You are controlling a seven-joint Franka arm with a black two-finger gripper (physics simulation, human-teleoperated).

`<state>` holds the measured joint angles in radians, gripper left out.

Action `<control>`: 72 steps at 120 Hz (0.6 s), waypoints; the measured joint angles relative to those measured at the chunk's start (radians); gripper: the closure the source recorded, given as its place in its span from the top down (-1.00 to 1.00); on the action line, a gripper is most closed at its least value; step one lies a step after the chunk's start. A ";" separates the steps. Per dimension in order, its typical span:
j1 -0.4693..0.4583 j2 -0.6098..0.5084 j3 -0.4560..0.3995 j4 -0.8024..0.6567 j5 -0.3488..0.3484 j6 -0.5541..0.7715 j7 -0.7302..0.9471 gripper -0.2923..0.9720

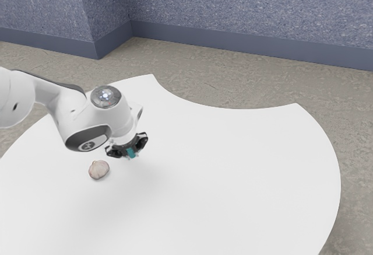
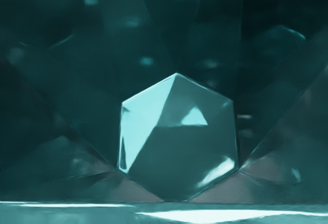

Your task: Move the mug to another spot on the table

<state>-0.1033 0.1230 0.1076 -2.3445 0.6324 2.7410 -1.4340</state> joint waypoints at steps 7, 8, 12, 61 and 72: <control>0.000 0.006 -0.001 0.000 0.000 0.009 -0.004 -0.71; 0.000 0.008 -0.002 0.000 0.000 0.011 -0.004 -0.71; -0.001 0.016 -0.003 0.000 0.001 0.017 -0.006 -0.71; -0.012 0.068 -0.055 0.016 0.006 0.062 -0.022 -0.71; -0.012 0.074 -0.058 0.020 0.006 0.067 -0.024 -0.71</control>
<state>-0.1155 0.1971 0.0491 -2.3241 0.6388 2.8075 -1.4583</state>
